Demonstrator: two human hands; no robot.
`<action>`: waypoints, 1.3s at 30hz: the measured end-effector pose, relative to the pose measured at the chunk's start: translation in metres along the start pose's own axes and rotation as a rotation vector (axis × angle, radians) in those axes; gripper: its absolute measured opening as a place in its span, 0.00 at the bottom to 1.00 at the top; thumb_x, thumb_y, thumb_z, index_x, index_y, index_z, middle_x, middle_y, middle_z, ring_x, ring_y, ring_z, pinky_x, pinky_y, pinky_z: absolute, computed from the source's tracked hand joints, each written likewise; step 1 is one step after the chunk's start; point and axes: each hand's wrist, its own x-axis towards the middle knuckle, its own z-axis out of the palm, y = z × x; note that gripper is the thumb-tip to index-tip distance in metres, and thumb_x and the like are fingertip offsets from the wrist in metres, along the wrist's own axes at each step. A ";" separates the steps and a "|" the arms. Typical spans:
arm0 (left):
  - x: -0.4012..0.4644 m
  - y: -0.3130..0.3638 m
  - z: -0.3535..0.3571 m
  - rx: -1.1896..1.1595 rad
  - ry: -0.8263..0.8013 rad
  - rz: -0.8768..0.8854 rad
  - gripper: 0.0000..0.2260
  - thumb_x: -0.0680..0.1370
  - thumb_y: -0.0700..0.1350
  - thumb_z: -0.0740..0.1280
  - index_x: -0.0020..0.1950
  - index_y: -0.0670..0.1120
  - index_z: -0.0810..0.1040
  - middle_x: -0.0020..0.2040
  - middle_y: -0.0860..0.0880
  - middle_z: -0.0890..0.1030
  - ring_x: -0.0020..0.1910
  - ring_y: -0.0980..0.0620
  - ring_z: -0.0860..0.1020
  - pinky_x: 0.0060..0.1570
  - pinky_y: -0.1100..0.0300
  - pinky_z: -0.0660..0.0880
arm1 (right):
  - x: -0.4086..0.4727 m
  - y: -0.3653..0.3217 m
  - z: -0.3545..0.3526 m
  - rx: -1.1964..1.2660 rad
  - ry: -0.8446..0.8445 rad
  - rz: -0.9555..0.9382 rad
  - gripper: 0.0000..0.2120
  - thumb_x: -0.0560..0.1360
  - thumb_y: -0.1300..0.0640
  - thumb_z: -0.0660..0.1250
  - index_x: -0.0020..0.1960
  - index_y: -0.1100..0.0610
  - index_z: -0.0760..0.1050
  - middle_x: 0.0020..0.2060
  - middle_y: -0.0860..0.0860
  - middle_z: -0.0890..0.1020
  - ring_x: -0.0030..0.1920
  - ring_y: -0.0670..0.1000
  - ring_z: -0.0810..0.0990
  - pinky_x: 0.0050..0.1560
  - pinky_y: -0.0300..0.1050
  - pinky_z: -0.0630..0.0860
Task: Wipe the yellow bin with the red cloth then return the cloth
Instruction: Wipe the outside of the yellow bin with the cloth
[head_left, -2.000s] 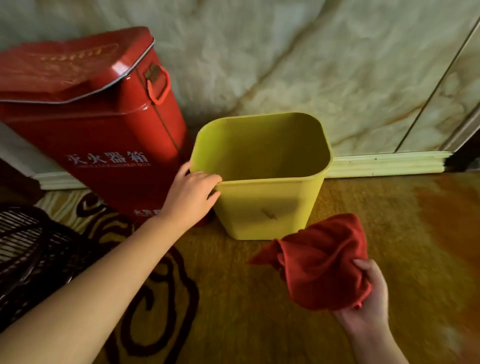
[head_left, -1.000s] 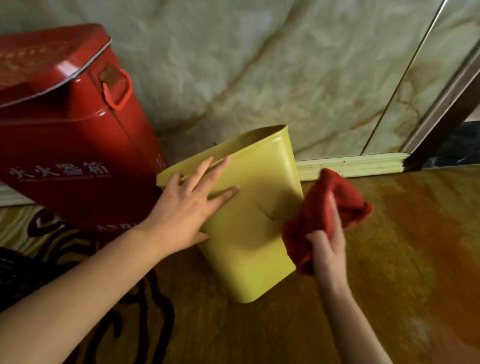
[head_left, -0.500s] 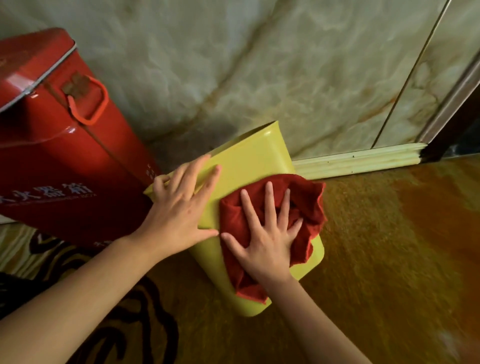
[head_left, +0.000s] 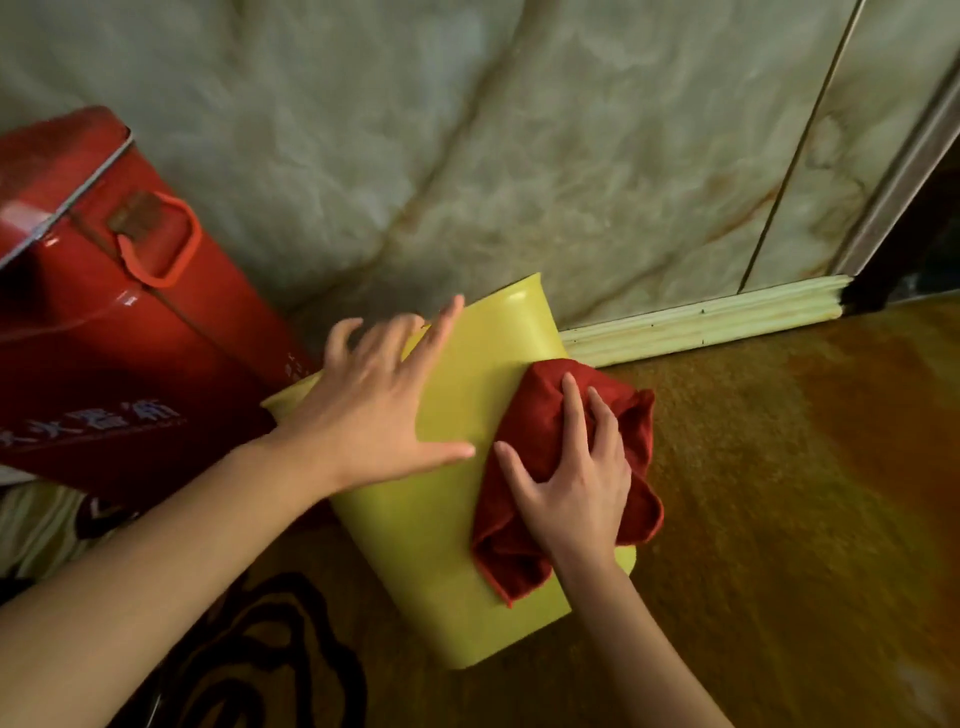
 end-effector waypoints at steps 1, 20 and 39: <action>0.021 0.013 -0.006 -0.105 0.014 -0.042 0.49 0.62 0.70 0.60 0.74 0.48 0.45 0.62 0.40 0.73 0.62 0.41 0.71 0.60 0.45 0.66 | -0.007 0.001 0.000 -0.024 0.008 -0.016 0.40 0.66 0.31 0.60 0.74 0.45 0.56 0.70 0.57 0.67 0.68 0.59 0.68 0.61 0.61 0.68; 0.037 0.011 -0.030 -1.082 0.359 -0.229 0.14 0.69 0.41 0.67 0.48 0.59 0.79 0.41 0.63 0.82 0.42 0.65 0.78 0.45 0.71 0.72 | 0.007 0.002 -0.043 0.041 -0.004 -0.305 0.33 0.72 0.32 0.54 0.74 0.42 0.53 0.74 0.48 0.63 0.73 0.49 0.62 0.68 0.50 0.64; 0.012 0.006 -0.042 -0.805 0.079 -0.153 0.05 0.70 0.43 0.68 0.43 0.48 0.74 0.38 0.48 0.79 0.36 0.51 0.75 0.40 0.54 0.70 | -0.008 0.065 -0.043 0.347 -0.231 0.319 0.33 0.71 0.35 0.48 0.74 0.46 0.55 0.75 0.48 0.60 0.74 0.50 0.59 0.68 0.47 0.56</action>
